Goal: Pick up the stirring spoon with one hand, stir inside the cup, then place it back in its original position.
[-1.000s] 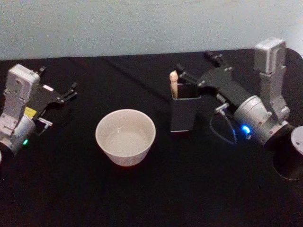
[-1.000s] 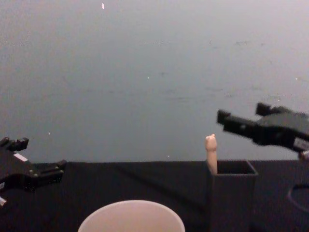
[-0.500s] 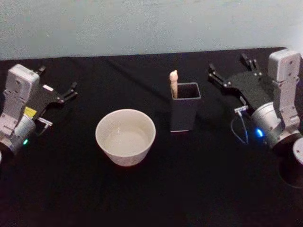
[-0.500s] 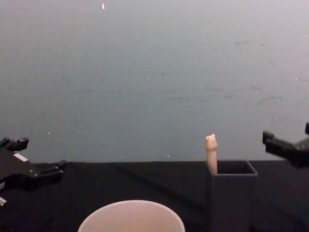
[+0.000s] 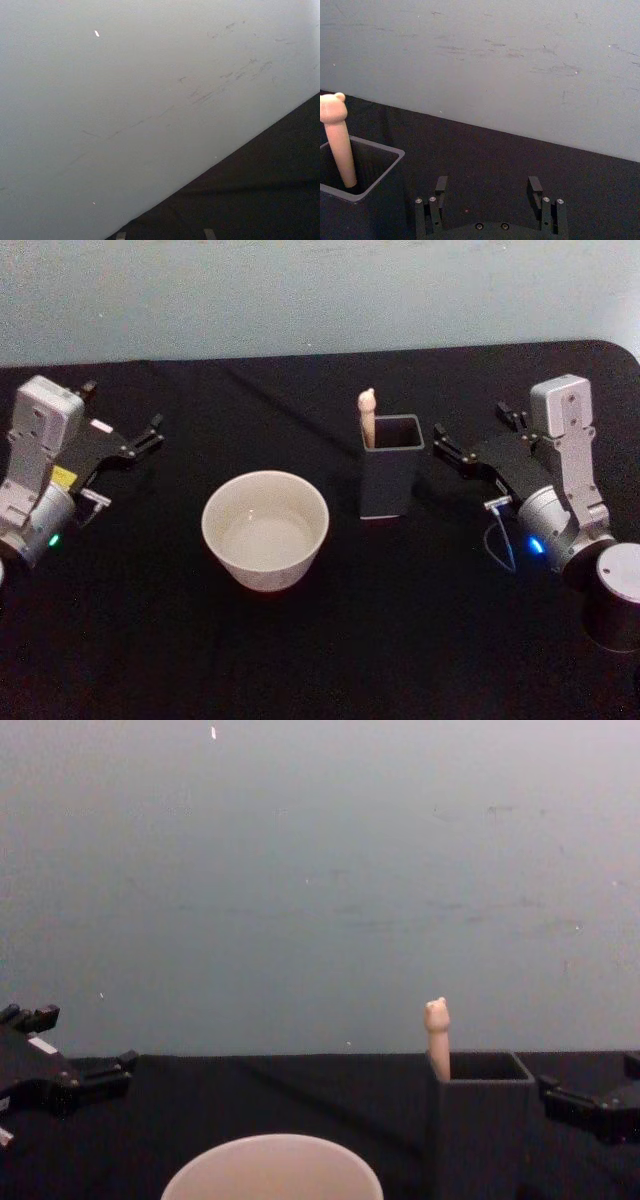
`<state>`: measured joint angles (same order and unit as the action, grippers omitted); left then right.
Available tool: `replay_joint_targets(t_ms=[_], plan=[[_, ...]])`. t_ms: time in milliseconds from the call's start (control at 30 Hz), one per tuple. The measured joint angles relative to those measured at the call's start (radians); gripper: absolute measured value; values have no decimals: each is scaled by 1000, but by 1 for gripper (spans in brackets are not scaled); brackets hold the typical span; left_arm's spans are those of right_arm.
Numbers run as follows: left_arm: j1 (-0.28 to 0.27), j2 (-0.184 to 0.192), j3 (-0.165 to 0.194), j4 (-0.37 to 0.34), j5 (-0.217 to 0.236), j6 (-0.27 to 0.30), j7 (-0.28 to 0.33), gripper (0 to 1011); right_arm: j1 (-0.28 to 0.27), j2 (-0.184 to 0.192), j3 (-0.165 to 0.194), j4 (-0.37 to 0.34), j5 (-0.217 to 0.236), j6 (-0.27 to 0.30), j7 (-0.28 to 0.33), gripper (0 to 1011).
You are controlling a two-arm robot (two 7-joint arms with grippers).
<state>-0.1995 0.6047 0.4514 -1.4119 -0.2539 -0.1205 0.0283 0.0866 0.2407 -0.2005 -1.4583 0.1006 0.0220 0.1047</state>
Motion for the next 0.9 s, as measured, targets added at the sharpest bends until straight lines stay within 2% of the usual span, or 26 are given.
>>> replay_joint_targets(t_ms=[900], plan=[[0,0,0,0,0,0,0,1001,0,3,-3,-5,5,-5,2,1002]])
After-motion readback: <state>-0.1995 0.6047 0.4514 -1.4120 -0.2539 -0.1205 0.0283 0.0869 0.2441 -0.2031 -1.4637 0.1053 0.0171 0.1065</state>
